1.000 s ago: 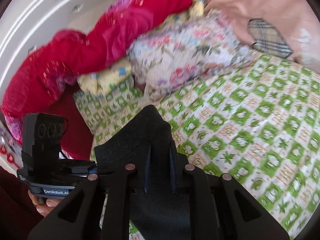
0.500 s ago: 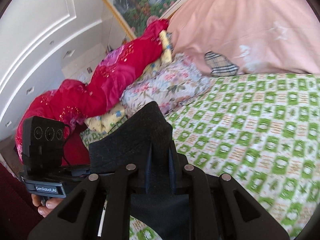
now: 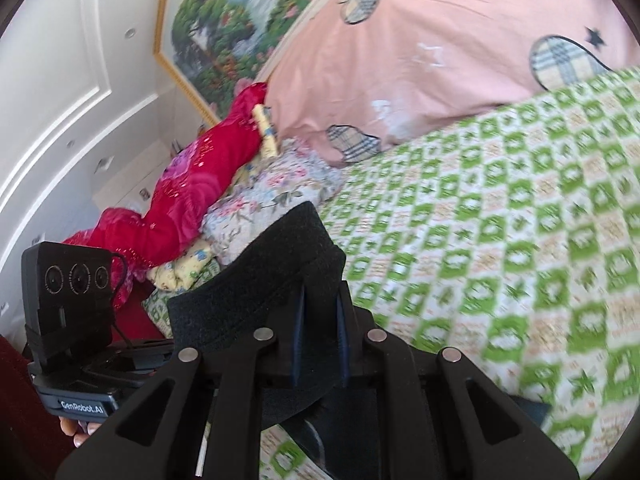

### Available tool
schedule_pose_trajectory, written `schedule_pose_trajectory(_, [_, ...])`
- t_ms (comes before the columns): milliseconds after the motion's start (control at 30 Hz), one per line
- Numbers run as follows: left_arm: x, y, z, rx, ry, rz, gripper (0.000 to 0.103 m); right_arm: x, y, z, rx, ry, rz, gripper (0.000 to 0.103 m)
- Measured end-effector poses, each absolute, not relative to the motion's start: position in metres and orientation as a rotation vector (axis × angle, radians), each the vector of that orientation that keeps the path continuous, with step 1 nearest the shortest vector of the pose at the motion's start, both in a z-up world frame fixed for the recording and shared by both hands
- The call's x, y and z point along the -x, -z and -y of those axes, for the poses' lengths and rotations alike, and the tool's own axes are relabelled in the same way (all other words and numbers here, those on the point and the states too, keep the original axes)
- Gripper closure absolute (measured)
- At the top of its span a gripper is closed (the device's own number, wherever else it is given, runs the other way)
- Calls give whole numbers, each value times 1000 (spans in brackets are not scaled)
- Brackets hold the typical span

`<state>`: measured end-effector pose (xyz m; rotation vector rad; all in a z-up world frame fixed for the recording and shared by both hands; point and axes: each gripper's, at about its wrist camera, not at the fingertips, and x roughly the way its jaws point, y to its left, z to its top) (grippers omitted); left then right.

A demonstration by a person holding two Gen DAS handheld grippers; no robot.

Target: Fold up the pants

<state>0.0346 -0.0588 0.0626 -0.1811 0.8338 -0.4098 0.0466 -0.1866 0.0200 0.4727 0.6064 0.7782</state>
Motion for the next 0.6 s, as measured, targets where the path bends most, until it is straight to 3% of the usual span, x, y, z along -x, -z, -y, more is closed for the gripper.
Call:
schedule_pose_trajectory(367, [-40, -26, 113, 57, 453, -878, 83, -36, 20, 233, -533, -667, -663, 88])
schedule_pose_trajectory(600, [-42, -8, 126, 38, 499, -914, 69, -22, 24, 253, -524, -510, -692, 82])
